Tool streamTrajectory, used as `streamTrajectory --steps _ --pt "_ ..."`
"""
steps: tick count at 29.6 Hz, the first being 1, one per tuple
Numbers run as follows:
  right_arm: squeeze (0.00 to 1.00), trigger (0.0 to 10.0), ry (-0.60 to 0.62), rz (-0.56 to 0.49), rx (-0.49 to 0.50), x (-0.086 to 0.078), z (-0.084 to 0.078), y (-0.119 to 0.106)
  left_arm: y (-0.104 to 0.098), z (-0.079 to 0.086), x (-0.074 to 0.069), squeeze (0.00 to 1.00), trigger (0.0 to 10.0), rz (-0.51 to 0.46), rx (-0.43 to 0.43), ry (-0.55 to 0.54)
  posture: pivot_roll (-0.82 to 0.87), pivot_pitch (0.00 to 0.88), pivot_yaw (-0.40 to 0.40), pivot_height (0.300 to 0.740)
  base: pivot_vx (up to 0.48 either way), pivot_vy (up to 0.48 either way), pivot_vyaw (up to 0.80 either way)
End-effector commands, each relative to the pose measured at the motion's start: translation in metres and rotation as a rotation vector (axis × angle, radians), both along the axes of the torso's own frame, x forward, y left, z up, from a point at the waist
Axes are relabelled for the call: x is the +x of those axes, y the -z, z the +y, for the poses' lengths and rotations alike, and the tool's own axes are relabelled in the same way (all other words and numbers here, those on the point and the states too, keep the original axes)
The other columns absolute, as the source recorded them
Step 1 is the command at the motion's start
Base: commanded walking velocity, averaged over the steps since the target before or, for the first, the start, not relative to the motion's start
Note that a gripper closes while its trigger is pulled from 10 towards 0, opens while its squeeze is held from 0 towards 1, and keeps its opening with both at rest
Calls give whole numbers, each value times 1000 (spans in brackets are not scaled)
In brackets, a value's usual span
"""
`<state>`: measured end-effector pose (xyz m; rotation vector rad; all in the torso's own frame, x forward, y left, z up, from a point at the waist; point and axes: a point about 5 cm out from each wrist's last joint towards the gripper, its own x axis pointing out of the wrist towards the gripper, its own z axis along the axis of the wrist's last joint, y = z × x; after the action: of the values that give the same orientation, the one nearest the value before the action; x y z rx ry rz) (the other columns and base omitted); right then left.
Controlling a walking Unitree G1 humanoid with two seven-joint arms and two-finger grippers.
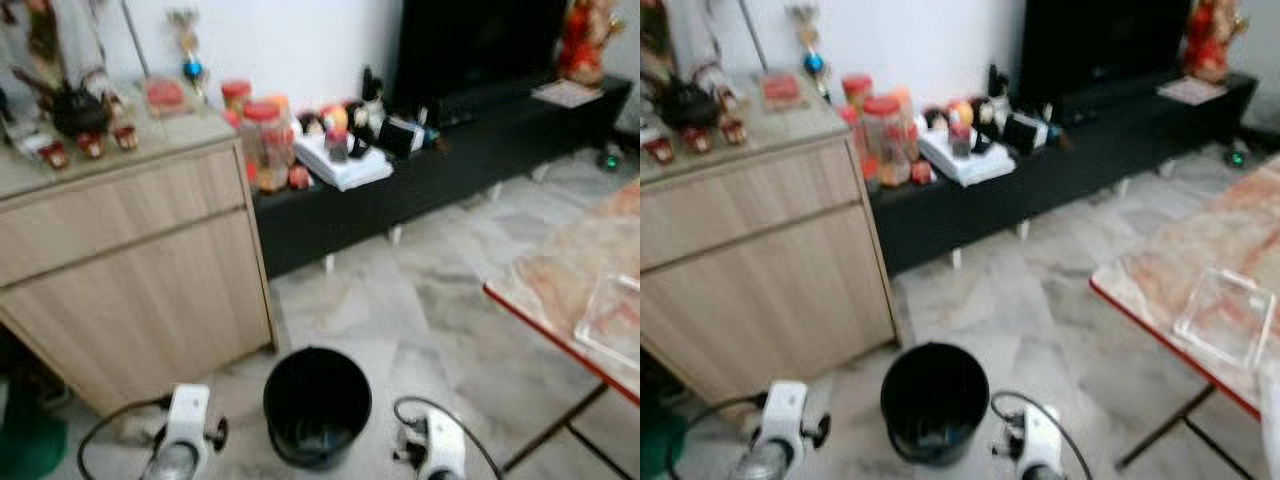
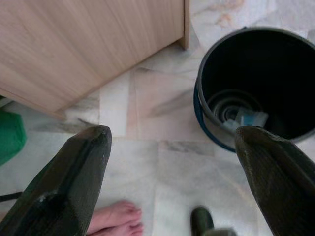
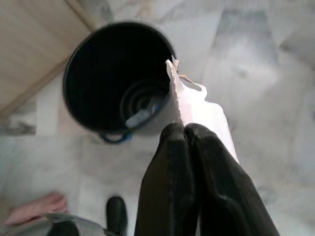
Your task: Picking trash to rubbish bin
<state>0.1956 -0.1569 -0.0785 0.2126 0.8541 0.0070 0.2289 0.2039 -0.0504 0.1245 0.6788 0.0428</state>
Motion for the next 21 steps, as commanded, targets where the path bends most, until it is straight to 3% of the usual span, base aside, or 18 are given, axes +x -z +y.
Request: streamTrajectory --steps 1,9,15,21 --pt "0 10000 -21 -13 21 6 12 -3 0 12 -3 0 10000 13 35 -7 13 23 4 740 398 0 0" --pt "0 10000 -23 -15 18 7 13 -3 -1 12 -2 0 10000 13 34 -8 13 21 3 740 398 0 0" --pt "0 10000 -54 -41 11 17 16 -9 -2 12 -1 0 10000 6 35 8 12 21 4 740 351 0 0" --pt "0 10000 -122 -82 8 34 25 -19 -9 1 10 0 10000 -30 59 167 25 26 -4 740 0 0 0"
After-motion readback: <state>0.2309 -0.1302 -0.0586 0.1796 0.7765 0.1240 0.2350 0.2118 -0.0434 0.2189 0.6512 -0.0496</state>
